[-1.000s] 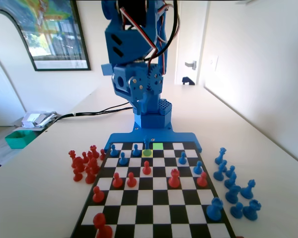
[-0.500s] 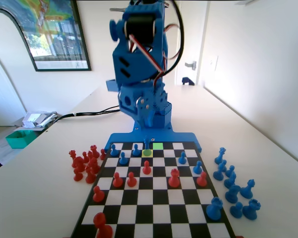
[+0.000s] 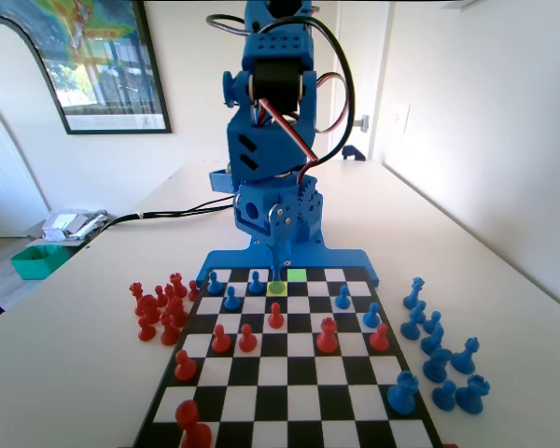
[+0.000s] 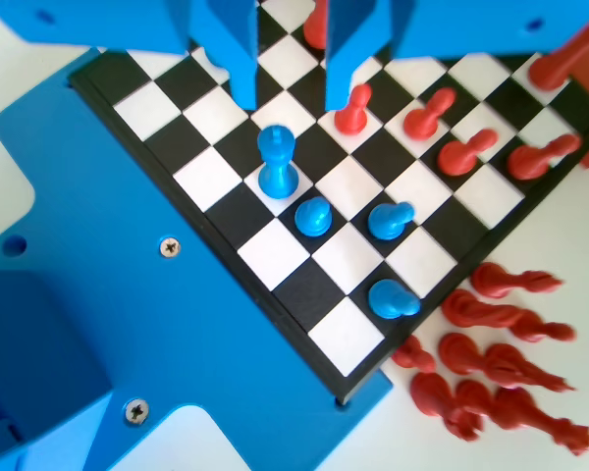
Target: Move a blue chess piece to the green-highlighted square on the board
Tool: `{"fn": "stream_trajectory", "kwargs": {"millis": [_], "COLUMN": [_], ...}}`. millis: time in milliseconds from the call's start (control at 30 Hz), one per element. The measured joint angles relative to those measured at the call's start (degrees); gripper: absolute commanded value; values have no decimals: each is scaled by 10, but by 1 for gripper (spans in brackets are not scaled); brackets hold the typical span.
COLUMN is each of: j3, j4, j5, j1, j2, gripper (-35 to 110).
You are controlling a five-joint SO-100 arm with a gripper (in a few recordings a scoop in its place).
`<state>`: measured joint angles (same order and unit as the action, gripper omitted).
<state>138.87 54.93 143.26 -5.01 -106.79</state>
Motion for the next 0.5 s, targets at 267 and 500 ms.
{"fn": "stream_trajectory", "kwargs": {"millis": [267, 500], "j3": [16, 34], "j4": [-34, -70], "j5": [4, 4], "j1": [1, 1], "j2": [22, 33], "gripper": [12, 12]}}
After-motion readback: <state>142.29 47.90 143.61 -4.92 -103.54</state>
